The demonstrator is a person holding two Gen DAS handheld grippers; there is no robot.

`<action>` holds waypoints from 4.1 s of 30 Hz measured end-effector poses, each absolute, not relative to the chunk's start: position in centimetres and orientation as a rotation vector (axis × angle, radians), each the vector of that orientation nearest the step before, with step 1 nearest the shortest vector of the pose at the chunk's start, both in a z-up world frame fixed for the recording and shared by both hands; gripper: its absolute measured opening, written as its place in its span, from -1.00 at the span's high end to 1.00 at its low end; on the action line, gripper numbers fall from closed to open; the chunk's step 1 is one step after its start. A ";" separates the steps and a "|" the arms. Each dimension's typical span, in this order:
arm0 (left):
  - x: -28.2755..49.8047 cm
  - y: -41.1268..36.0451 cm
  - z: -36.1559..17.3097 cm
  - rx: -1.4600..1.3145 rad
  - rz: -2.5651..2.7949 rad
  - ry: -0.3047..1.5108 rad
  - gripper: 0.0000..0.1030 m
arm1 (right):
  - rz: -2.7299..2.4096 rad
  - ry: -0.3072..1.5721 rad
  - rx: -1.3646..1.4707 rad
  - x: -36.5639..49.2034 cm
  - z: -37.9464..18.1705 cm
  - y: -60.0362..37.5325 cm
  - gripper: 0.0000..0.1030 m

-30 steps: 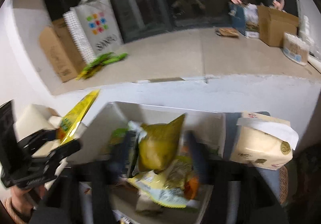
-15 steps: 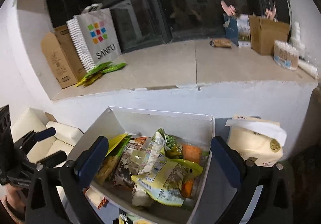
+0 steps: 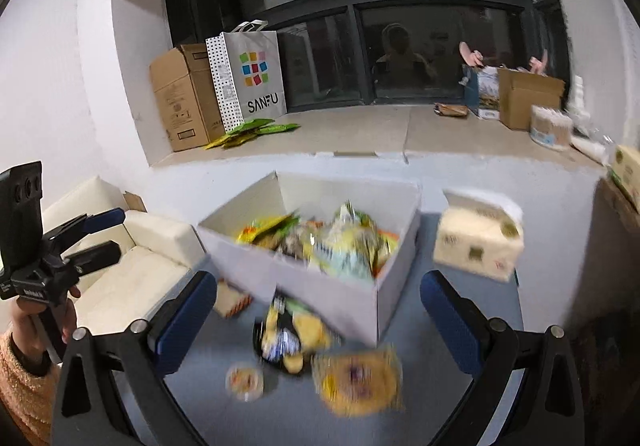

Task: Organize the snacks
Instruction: 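Grasp the round cookie pack with the right tool, then grasp the bread roll with the left tool while the right tool carries the cookie pack into the box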

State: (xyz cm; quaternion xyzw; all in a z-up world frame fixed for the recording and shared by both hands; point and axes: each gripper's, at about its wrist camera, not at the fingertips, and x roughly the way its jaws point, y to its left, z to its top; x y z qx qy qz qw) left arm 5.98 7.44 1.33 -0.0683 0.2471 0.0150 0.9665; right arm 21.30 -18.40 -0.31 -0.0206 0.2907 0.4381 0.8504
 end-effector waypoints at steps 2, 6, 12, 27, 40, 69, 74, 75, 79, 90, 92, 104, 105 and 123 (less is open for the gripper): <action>4.2 6.9 -0.1 -0.177 0.035 0.502 -1.00 | 0.913 0.624 -0.054 19.6 -1.8 -19.6 -1.00; 1.7 5.6 -3.0 -0.230 0.027 0.545 -0.99 | 0.882 0.666 -0.107 17.2 -5.3 -20.8 -1.00; 1.2 4.7 -5.0 -0.232 0.028 0.607 -0.99 | 0.862 0.739 -0.146 17.0 -9.0 -20.4 -1.00; 1.2 5.2 -6.0 -0.238 0.047 0.635 -0.99 | 0.836 0.887 -0.357 24.3 -15.0 -13.4 -1.00; 1.5 6.1 -6.7 -0.238 0.072 0.660 -0.99 | 0.814 0.903 -0.277 24.8 -14.9 -14.3 -0.58; 16.6 13.4 -14.3 -0.263 0.234 0.908 -0.15 | 0.889 0.759 -0.119 16.5 -8.7 -20.4 -0.58; 13.5 12.8 -12.6 -0.271 0.188 0.836 -0.14 | 0.897 0.757 -0.105 16.5 -8.6 -20.4 -0.58; 12.9 12.5 -12.2 -0.268 0.180 0.820 -0.14 | 0.897 0.754 -0.107 16.5 -8.5 -20.4 -0.58; 10.3 11.3 -9.4 -0.264 0.149 0.736 -0.14 | 0.906 0.739 -0.105 16.4 -7.9 -20.0 -0.58; 13.2 12.2 1.9 -0.252 0.065 0.533 -0.14 | 0.922 0.649 -0.018 23.4 -1.0 -15.1 -0.58; 15.8 12.6 2.9 -0.256 0.047 0.535 -0.14 | 0.918 0.666 0.022 26.1 0.0 -13.7 -0.58; 26.8 14.7 1.7 -0.238 0.069 0.692 -0.60 | 0.877 0.821 0.087 38.3 0.0 -7.1 -0.66; 27.1 14.9 1.3 -0.250 0.096 0.714 -0.96 | 0.857 0.822 0.080 38.6 -0.1 -6.8 -0.74; 21.8 14.2 2.4 -0.253 0.058 0.652 -0.99 | 0.909 0.676 0.033 33.8 3.4 -8.8 -1.00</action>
